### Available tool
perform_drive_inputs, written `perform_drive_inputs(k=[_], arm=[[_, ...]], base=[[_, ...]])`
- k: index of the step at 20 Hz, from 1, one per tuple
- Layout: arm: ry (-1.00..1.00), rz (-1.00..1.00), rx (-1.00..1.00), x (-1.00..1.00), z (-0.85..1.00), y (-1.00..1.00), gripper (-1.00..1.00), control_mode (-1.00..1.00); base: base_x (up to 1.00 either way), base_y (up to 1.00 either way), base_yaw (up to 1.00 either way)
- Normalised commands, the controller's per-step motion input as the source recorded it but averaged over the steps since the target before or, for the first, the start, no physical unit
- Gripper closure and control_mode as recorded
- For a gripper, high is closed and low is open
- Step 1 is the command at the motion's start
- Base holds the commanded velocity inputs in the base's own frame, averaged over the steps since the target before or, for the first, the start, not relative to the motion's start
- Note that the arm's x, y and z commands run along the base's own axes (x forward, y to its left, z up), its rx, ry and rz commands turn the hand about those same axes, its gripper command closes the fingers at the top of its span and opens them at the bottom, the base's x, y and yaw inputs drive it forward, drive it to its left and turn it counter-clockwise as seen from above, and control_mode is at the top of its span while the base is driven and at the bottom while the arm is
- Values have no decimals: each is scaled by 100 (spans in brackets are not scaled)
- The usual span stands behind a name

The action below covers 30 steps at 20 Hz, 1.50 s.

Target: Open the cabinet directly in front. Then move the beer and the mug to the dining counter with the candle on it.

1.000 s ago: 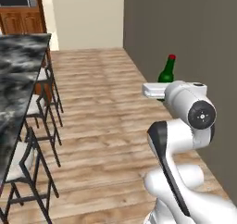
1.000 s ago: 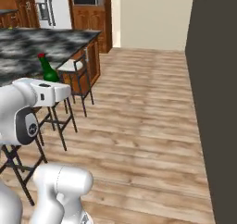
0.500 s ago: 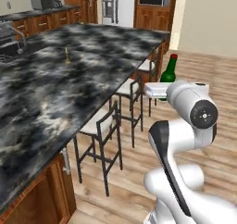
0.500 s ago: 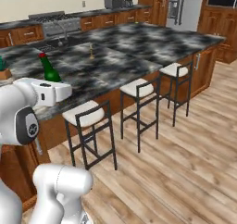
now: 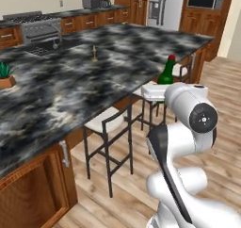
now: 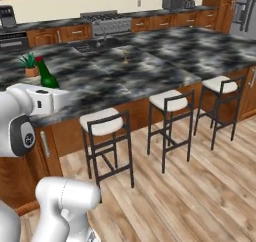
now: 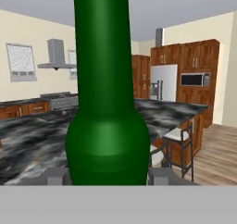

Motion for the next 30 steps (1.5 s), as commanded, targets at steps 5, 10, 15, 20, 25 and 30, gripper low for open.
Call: perform_drive_inputs(k=[5, 10, 15, 20, 25, 30], arm=[[0, 0, 0, 0, 0, 0, 100, 100], [0, 0, 0, 0, 0, 0, 100, 100], [0, 0, 0, 0, 0, 0, 100, 100], [0, 0, 0, 0, 0, 0, 100, 100], [0, 0, 0, 0, 0, 0, 100, 100], [0, 0, 0, 0, 0, 0, 100, 100]], base=[[0, -21, 7], [41, -81, 19], [83, -100, 27], [96, -99, 31], [100, -74, 34], [74, -44, 47]])
